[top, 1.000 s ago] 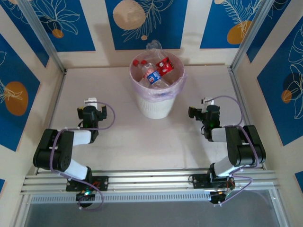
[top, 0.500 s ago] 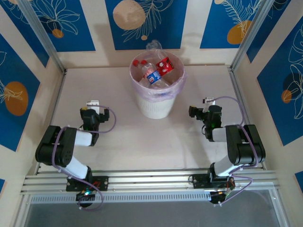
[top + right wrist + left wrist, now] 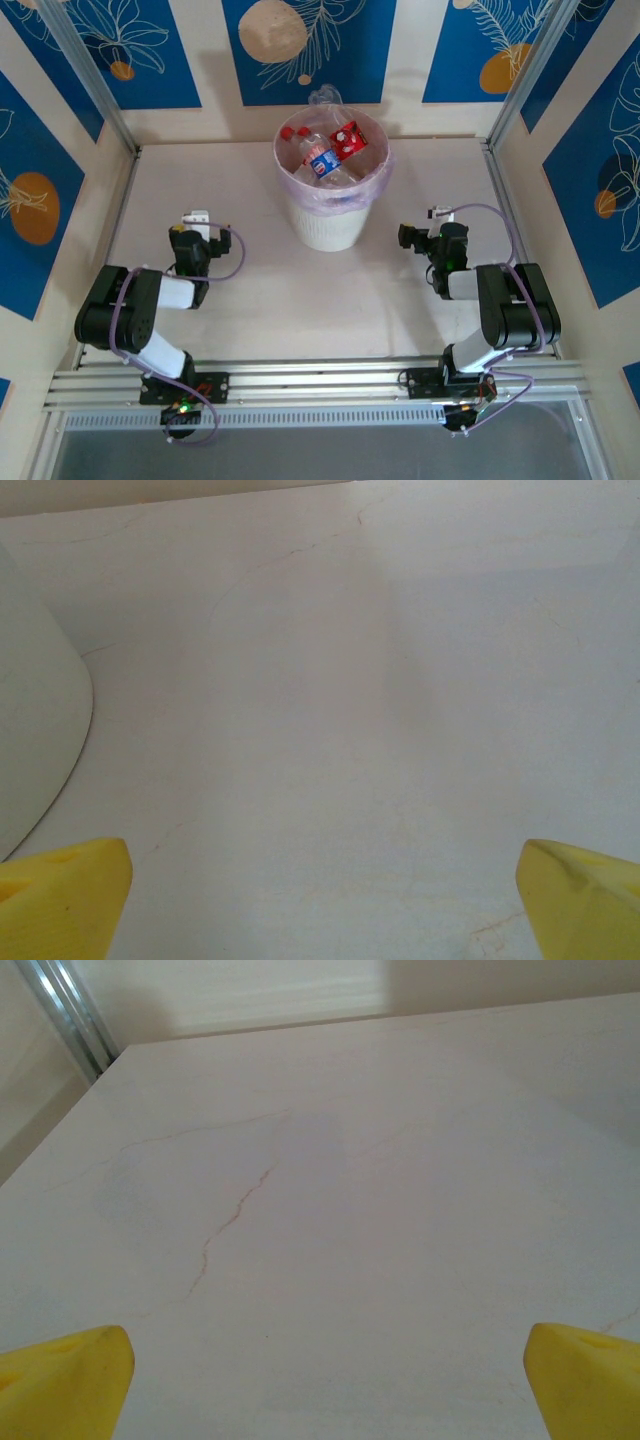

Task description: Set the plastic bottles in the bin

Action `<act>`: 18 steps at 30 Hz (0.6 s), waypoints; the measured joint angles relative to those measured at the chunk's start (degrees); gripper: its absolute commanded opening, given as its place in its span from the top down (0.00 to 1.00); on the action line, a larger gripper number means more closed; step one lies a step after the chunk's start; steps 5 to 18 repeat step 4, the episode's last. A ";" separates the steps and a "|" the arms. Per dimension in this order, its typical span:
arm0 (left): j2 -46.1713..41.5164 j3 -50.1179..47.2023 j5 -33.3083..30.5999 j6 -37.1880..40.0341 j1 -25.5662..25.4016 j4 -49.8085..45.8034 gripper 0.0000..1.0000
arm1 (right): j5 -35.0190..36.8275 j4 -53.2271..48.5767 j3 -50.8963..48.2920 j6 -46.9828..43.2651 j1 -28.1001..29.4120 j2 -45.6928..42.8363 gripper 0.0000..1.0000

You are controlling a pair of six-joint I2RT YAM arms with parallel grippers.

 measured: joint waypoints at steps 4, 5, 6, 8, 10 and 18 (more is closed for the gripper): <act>0.00 0.00 0.00 0.00 0.00 0.02 0.00 | -0.17 0.00 0.00 0.00 0.00 0.00 0.01; 0.00 0.00 0.00 0.00 0.00 0.02 0.00 | -0.17 0.00 0.00 0.00 0.00 0.00 0.01; 0.00 0.00 0.00 0.00 0.00 0.02 0.00 | -0.17 0.00 0.00 0.00 0.00 0.00 0.01; 0.00 0.00 0.00 0.00 0.00 0.02 0.00 | -0.17 0.00 0.00 0.00 0.00 0.00 0.01; 0.00 0.00 0.00 0.00 0.00 0.02 0.00 | -0.17 0.00 0.00 0.00 0.00 0.00 0.01; 0.00 0.00 0.00 0.00 0.00 0.02 0.00 | -0.17 0.00 0.00 0.00 0.00 0.00 0.01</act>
